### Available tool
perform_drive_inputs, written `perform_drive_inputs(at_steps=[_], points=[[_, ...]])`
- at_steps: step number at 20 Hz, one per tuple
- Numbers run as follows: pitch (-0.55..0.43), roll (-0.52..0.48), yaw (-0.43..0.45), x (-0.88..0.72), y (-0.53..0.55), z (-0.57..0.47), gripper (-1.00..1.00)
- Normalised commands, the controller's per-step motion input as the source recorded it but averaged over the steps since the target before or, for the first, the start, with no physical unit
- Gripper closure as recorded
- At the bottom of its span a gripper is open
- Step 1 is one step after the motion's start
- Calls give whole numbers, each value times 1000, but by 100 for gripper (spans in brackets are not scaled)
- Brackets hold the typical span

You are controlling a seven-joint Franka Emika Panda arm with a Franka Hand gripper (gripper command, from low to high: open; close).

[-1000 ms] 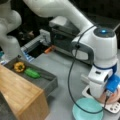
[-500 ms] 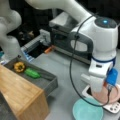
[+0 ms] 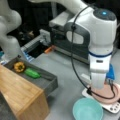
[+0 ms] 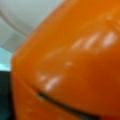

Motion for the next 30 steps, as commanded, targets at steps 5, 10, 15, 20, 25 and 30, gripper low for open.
perform_drive_inputs(at_steps=[5,10,15,20,25,30], points=[[-59,35,728,-317,-157,116,100],[-82,32,696,-410,-221,43,100],[-150,17,498,-593,-269,13,100],[-110,-22,353,-913,-290,-1,100],[-136,-24,234,-1000,-302,44,100],[-233,-43,188,-1000,-461,-51,100]])
